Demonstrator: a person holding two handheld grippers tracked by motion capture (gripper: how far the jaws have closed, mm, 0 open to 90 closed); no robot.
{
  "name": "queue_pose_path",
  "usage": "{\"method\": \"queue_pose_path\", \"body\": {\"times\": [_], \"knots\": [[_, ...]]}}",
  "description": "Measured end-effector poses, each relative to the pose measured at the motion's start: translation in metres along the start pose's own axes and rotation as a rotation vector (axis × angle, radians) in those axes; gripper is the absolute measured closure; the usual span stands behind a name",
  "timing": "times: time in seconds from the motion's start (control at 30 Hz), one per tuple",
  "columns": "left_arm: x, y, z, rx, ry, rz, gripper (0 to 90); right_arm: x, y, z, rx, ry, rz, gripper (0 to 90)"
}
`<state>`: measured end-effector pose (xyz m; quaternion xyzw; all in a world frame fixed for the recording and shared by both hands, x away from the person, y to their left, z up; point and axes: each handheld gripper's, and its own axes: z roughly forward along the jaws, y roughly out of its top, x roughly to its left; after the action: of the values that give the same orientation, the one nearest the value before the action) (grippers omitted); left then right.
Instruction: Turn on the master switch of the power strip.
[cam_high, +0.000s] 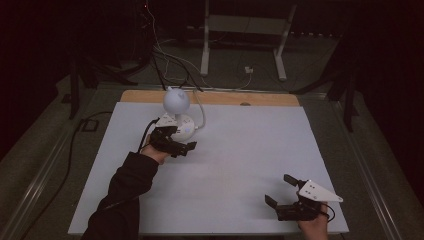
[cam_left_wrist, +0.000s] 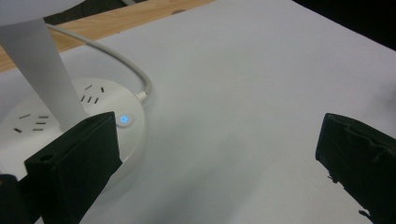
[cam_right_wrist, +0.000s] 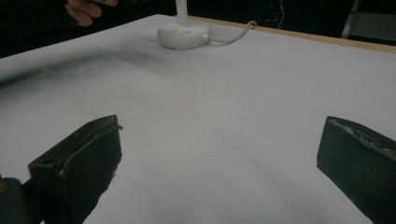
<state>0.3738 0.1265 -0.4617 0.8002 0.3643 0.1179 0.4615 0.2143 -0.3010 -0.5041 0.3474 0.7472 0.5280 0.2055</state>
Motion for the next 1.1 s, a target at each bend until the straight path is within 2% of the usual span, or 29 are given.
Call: {"method": "queue_pose_path", "body": {"times": [0.03, 0.17, 0.23, 0.47, 0.77, 1.1], "knots": [[0.0, -0.001, -0.002, 0.004, -0.01, 0.004, 0.3, 0.0, 0.0, 0.0, 0.0, -0.001, 0.0, 0.0], [-0.002, -0.004, -0.011, 0.005, -0.003, 0.015, 0.3, 0.001, 0.0, 0.0, 0.001, 0.001, -0.001, 0.0], [-0.002, -0.007, -0.016, 0.004, -0.016, 0.013, 0.3, 0.002, 0.001, 0.0, 0.001, 0.003, -0.001, 0.0], [-0.007, -0.021, -0.034, 0.015, -0.035, 0.046, 0.3, 0.001, 0.0, 0.0, 0.004, 0.002, -0.004, 0.0], [-0.016, -0.045, -0.051, 0.037, -0.058, 0.063, 0.3, 0.003, 0.0, 0.001, 0.008, 0.0, -0.008, 0.0], [-0.025, -0.074, -0.066, 0.04, -0.067, 0.059, 0.3, 0.003, 0.0, 0.001, 0.012, -0.002, -0.012, 0.0]]}}
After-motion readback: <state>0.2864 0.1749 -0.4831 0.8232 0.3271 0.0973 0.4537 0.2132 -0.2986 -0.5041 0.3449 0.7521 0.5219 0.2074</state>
